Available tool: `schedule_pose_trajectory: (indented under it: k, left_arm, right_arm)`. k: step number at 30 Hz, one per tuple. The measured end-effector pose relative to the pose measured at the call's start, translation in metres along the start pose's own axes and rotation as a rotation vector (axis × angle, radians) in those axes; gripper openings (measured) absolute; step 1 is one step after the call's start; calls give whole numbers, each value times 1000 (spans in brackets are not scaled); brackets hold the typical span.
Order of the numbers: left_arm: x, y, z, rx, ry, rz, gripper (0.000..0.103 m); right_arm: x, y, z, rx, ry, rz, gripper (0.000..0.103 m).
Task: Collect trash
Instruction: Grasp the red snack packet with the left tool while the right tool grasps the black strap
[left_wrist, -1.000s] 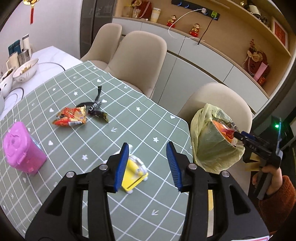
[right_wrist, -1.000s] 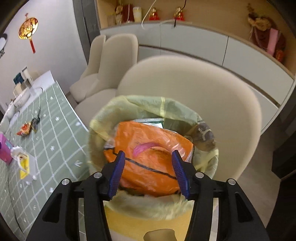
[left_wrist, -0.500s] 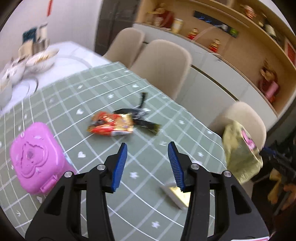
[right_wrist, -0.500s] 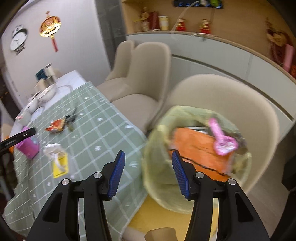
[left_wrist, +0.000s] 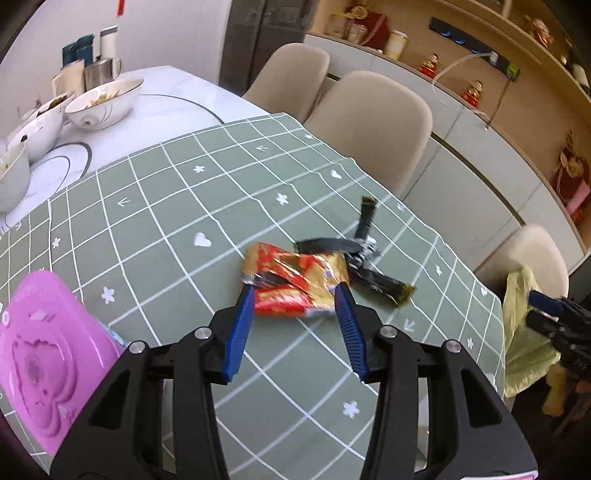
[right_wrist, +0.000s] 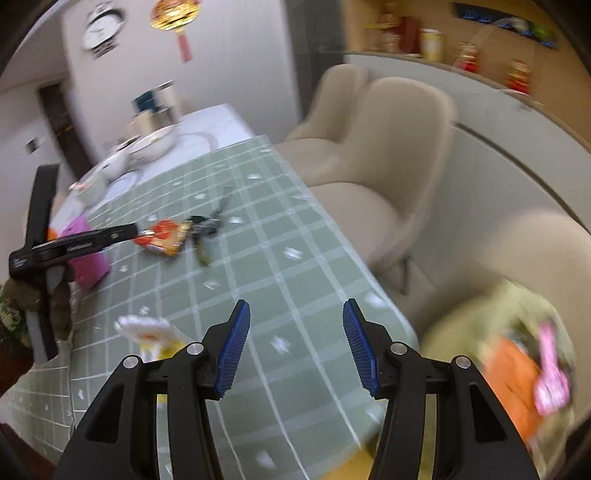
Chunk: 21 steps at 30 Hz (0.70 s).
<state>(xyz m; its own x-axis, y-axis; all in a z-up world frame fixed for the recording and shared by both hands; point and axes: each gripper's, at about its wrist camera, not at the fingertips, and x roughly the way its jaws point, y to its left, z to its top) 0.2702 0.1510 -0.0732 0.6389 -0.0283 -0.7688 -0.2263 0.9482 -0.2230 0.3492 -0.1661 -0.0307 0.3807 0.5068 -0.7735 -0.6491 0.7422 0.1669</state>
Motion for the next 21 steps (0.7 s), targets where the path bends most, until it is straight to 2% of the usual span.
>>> schedule_pose_trajectory:
  k: [6, 9, 14, 15, 17, 21]
  left_arm:
    - [-1, 0, -1, -12, 2, -27, 43]
    - [-1, 1, -8, -70, 27, -73, 44]
    - [2, -4, -18, -94, 61, -104, 44]
    - [3, -4, -19, -99, 68, -107, 44]
    - [7, -3, -20, -112, 80, -109, 45]
    - [20, 2, -19, -179, 111, -120, 45]
  right_arm:
    - [74, 36, 50, -109, 53, 138, 43]
    - [113, 53, 67, -133, 97, 177, 43]
    - [162, 68, 82, -138, 174, 207, 43]
    - [168, 69, 83, -137, 179, 218, 43]
    - [172, 72, 84, -140, 184, 230, 34]
    - [155, 67, 80, -133, 136, 184, 27]
